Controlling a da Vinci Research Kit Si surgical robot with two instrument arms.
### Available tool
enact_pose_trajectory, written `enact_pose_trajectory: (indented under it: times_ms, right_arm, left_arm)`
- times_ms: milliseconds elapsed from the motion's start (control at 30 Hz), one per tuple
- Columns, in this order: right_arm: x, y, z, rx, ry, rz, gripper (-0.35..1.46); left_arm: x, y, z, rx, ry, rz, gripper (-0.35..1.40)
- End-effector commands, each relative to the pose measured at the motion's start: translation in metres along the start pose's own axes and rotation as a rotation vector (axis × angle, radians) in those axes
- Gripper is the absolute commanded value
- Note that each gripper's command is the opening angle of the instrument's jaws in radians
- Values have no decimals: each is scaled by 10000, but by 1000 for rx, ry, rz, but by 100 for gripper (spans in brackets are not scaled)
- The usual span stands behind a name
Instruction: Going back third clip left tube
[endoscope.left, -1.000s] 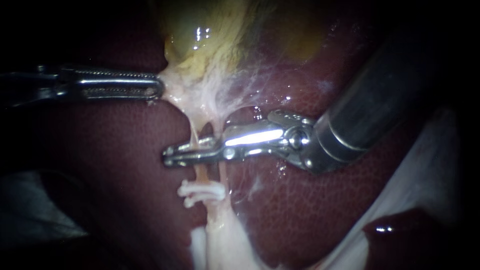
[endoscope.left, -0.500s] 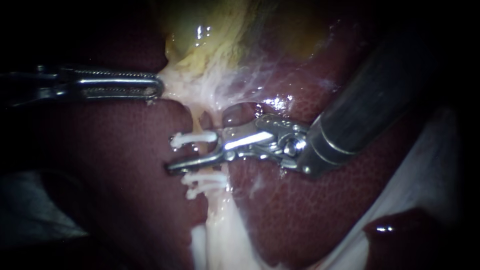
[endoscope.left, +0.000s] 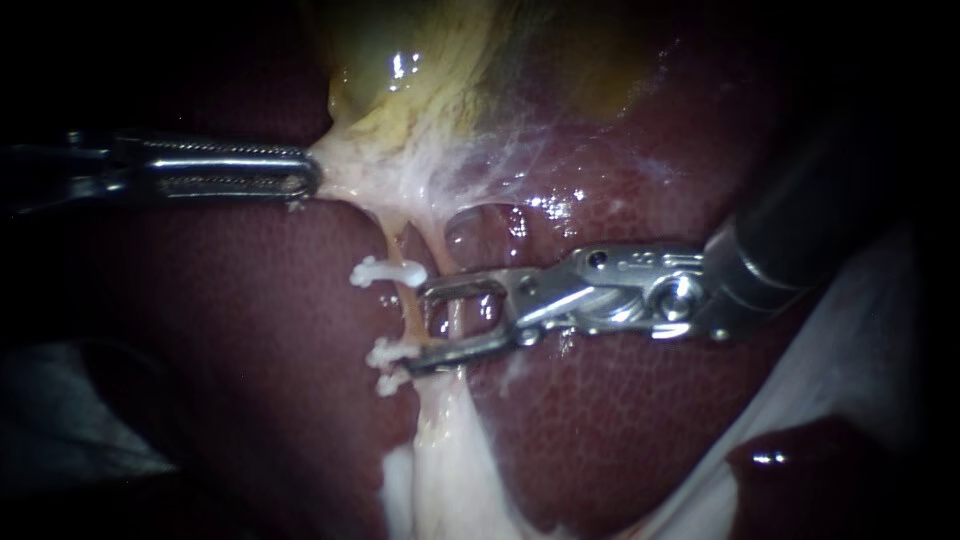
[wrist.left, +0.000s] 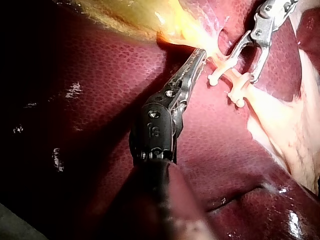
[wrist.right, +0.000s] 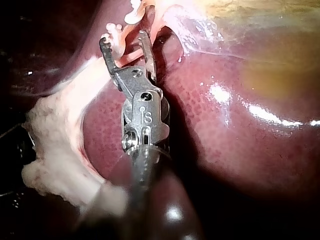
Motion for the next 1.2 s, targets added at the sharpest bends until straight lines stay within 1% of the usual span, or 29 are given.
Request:
enact_pose_trajectory:
  times_ms: [33, 167, 300, 367, 467, 600, 733, 833, 1100, 1200]
  right_arm:
    - [3, -3, -10, -4, 0, -13, 50]
    - [12, -15, -43, -16, -3, -58, 50]
    - [17, -28, -72, -28, -8, -96, 50]
    - [19, -31, -84, -34, -10, -101, 50]
    - [19, -33, -98, -32, -12, -116, 50]
    - [15, -36, -107, -30, -13, -142, 50]
    - [13, -38, -113, -49, -22, -171, 50]
    - [14, -38, -115, -55, -24, -173, 50]
    - [14, -38, -121, -58, -25, -175, 50]
    - [14, -38, -121, -57, -25, -175, 50]
  left_arm:
    - [0, 0, 0, 1, 0, 0, -35]
    - [0, 0, -1, 1, 0, 0, -35]
    - [0, 0, -2, 4, 0, 0, -35]
    - [0, -1, -1, 4, 0, 0, -35]
    - [0, -1, -1, 4, 0, 0, -35]
    - [0, -2, -1, 4, 0, 0, -35]
    - [0, -3, 1, 7, 1, 0, -35]
    - [-3, -5, 5, 9, 2, 2, -35]
    - [-19, -19, 28, 17, 8, 11, -35]
    - [-25, -24, 38, 23, -2, 9, -35]
